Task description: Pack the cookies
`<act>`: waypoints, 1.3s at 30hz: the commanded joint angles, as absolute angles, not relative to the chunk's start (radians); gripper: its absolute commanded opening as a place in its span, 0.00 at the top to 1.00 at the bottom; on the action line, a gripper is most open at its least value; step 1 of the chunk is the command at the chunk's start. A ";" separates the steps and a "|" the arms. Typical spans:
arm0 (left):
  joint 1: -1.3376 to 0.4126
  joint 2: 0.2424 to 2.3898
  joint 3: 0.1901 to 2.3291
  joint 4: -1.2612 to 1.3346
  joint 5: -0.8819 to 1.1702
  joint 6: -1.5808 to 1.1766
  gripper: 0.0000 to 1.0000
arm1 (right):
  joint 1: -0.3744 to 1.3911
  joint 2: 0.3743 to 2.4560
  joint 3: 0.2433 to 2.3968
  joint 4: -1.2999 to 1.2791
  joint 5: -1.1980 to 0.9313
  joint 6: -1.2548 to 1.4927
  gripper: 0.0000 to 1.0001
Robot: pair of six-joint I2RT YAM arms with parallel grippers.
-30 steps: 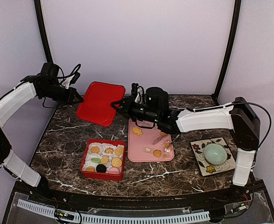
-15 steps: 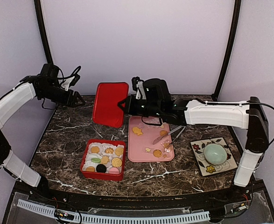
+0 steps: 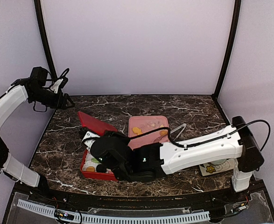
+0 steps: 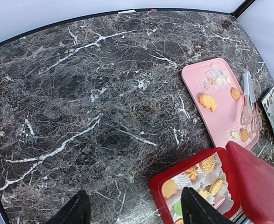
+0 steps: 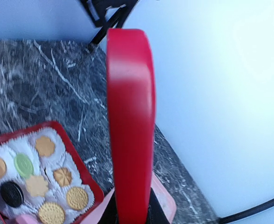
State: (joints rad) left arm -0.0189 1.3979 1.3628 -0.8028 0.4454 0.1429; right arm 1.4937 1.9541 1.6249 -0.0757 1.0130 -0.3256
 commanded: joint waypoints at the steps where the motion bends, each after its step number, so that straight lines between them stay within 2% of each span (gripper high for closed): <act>1: -0.020 1.361 1.329 -0.837 0.486 0.153 0.31 | 1.544 2.034 1.519 0.244 1.277 -0.834 1.00; 4: -0.020 1.361 1.306 -0.853 0.508 0.166 0.30 | 1.565 2.071 1.492 0.352 1.290 -0.935 1.00; 9: -0.022 1.343 1.261 -0.865 0.515 0.189 0.30 | 1.590 2.107 1.496 0.351 1.277 -0.951 1.00; 18: -0.088 1.301 1.139 -0.854 0.528 0.202 0.31 | 1.614 2.142 1.561 0.117 1.242 -0.781 1.00; 30: -0.137 1.272 1.022 -0.830 0.524 0.225 0.30 | 1.643 2.187 1.618 -0.074 1.134 -0.619 0.91; 35: -0.169 1.301 1.014 -0.804 0.469 0.247 0.30 | 1.652 2.202 1.624 -0.115 1.110 -0.581 0.82; 39: -0.184 1.336 1.026 -0.789 0.427 0.268 0.31 | 1.653 2.224 1.632 -0.151 1.103 -0.536 0.79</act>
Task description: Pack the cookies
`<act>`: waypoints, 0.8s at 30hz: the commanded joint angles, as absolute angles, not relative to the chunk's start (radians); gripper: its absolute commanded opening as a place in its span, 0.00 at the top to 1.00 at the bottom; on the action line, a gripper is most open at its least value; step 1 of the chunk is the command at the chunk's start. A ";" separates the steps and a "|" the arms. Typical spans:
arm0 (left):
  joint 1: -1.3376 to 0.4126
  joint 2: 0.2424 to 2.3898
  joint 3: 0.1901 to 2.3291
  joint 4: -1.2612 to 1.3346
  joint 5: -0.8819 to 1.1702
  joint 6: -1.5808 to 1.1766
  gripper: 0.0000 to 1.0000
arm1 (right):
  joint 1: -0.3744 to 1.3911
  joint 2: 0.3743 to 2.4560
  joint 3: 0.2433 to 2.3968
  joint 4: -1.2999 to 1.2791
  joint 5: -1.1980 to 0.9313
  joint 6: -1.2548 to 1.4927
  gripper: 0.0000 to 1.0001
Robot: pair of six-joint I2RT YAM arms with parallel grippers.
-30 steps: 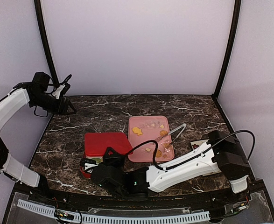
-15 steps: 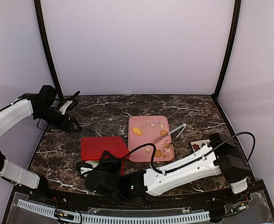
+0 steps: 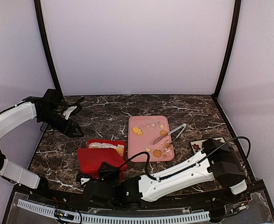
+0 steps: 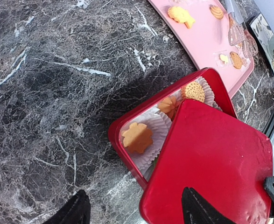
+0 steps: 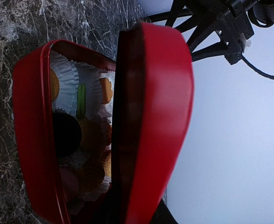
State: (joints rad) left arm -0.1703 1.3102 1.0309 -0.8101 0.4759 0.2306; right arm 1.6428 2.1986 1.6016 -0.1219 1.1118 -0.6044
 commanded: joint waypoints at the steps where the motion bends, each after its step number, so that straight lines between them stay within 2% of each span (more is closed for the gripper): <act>1: -0.185 1.347 1.032 -0.790 0.422 0.271 0.31 | 1.652 2.226 1.632 -0.156 1.105 -0.528 0.77; 4: -0.189 1.351 1.036 -0.789 0.424 0.286 0.31 | 1.654 2.235 1.635 -0.178 1.106 -0.506 0.67; 10: -0.210 1.355 1.010 -0.800 0.415 0.326 0.31 | 1.660 2.242 1.652 -0.241 1.112 -0.454 0.57; 12: -0.213 1.355 0.994 -0.794 0.409 0.342 0.31 | 1.661 2.239 1.652 -0.266 1.110 -0.435 0.49; 14: -0.215 1.364 0.997 -0.800 0.408 0.353 0.32 | 1.666 2.232 1.645 -0.282 1.111 -0.419 0.36; 16: -0.220 1.368 0.997 -0.802 0.404 0.363 0.32 | 1.670 2.222 1.634 -0.292 1.111 -0.403 0.29; 24: -0.226 1.365 1.001 -0.812 0.351 0.412 0.32 | 1.677 2.198 1.635 -0.421 1.088 -0.288 0.19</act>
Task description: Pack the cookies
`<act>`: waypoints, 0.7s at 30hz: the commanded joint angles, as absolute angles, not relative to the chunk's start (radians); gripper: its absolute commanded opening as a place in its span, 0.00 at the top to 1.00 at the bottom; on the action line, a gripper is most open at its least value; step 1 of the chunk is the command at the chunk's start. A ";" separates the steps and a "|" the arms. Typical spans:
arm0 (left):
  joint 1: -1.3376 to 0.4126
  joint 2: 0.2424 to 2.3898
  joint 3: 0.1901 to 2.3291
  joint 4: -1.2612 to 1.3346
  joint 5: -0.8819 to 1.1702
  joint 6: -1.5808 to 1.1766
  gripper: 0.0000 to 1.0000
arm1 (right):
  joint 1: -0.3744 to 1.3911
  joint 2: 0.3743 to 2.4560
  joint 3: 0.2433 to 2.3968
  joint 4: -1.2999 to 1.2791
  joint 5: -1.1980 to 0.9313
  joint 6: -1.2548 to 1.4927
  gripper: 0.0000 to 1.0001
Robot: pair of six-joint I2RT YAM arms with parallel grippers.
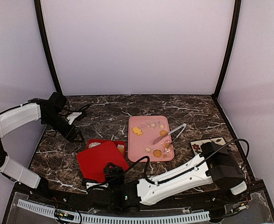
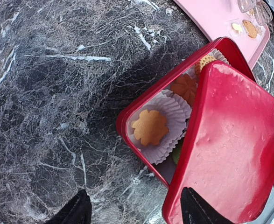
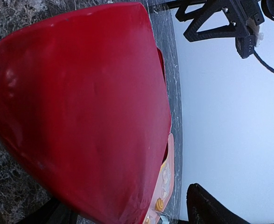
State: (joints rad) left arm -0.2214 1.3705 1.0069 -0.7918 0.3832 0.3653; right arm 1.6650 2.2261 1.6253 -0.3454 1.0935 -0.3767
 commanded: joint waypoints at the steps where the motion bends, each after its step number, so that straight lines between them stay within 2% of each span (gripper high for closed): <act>1: -0.227 1.365 1.002 -0.813 0.346 0.418 0.32 | 1.677 2.194 1.634 -0.440 1.079 -0.272 0.18; 11: -0.227 1.367 1.014 -0.861 0.377 0.468 0.31 | 1.673 2.183 1.650 -0.618 0.989 -0.087 0.08; 21: -0.227 1.311 1.035 -1.011 0.403 0.666 0.20 | 1.658 2.052 1.652 -0.748 0.824 0.142 0.01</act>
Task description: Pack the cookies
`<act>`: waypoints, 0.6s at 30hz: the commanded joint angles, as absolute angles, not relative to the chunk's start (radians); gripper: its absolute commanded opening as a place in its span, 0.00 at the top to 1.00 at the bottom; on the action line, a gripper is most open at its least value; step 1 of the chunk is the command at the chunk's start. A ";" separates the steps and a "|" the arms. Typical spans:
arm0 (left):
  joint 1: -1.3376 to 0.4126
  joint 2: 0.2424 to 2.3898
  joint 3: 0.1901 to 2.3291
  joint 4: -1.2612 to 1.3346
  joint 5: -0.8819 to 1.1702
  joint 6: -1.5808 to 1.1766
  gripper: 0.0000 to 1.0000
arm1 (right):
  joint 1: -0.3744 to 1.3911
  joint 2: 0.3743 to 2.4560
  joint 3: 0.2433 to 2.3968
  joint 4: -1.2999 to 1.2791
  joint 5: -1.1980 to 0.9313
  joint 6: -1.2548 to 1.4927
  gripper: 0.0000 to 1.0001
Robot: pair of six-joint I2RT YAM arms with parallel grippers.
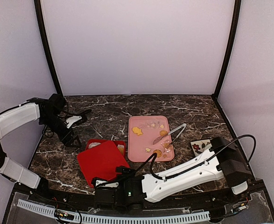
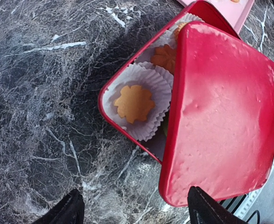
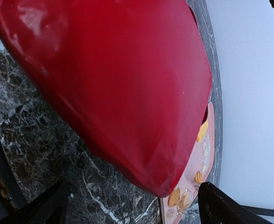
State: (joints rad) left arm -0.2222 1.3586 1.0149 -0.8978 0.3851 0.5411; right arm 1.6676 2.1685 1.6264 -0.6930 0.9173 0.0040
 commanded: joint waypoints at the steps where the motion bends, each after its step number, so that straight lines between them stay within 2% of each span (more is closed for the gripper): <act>1: -0.227 1.301 1.029 -1.025 0.400 0.689 0.20 | 1.650 2.034 1.655 -0.753 0.793 0.168 0.01; 5: -0.227 1.259 0.997 -1.052 0.388 0.771 0.19 | 1.590 1.952 1.638 -0.758 0.675 0.264 0.00; 10: -0.227 1.206 0.919 -1.003 0.339 0.790 0.19 | 1.470 1.852 1.550 -0.675 0.425 0.335 0.01; 18: -0.233 1.184 0.809 -0.863 0.248 0.730 0.19 | 1.287 1.821 1.529 -0.559 0.176 0.452 0.06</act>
State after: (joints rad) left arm -0.2237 1.1976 0.8398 -0.9325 0.2905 0.7536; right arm 1.3464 1.8374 1.5475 -0.6533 0.3614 0.3546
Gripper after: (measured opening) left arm 0.810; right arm 0.953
